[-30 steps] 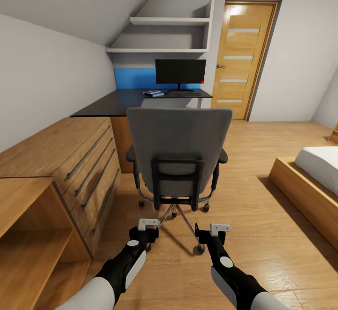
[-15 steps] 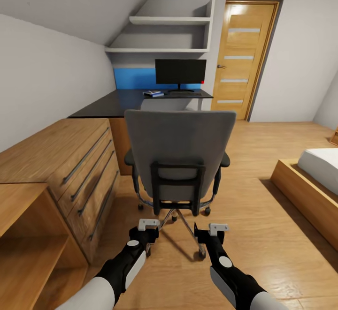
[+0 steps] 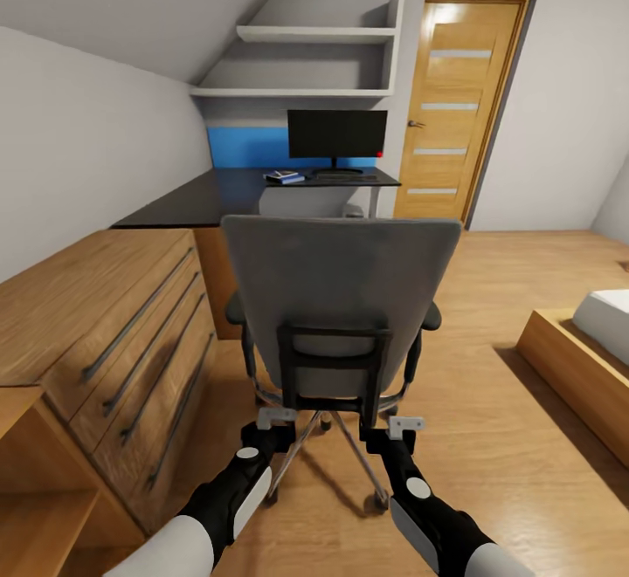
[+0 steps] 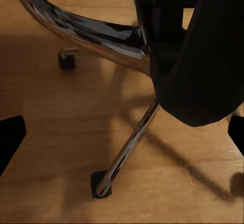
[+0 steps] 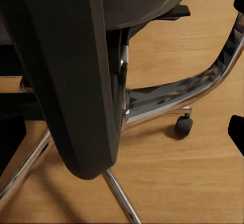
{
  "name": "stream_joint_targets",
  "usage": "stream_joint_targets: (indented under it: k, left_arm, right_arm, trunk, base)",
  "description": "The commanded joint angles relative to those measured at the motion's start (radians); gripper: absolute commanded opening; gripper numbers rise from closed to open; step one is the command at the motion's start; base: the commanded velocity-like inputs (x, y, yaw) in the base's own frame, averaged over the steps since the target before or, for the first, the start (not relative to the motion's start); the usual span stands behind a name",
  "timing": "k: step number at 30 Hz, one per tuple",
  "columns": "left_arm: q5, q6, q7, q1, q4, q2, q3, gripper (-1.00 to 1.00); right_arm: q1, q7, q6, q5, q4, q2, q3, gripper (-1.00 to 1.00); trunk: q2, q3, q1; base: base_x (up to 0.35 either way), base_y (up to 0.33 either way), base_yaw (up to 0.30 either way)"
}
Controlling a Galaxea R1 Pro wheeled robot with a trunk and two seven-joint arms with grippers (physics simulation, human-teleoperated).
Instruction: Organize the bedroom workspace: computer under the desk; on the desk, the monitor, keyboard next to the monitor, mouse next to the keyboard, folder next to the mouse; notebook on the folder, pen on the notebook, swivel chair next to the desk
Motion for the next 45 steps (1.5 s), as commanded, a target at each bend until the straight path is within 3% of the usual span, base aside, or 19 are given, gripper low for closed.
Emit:
stream_joint_targets:
  k: [1,36,45]
  left_arm:
    - [0.003,0.004,0.010,-0.001,-0.002,0.000,-0.001,1.00]
    - [0.001,0.004,0.008,0.000,-0.002,0.000,-0.003,1.00]
    - [0.001,0.004,0.010,-0.001,-0.002,0.000,-0.025,1.00]
  right_arm:
    - [-0.001,-0.010,-0.007,-0.012,0.001,-0.002,0.005,1.00]
    - [-0.001,-0.015,-0.007,-0.013,0.001,-0.001,0.005,1.00]
    - [-0.001,-0.014,-0.007,-0.013,0.001,-0.001,0.005,1.00]
  trunk:
    - [0.000,-0.001,0.000]
    - [0.000,-0.001,0.000]
    - [0.000,-0.001,0.000]
  base:
    - [0.320,0.000,0.000]
    - [0.320,-0.096,0.000]
    - [0.320,-0.123,0.008]
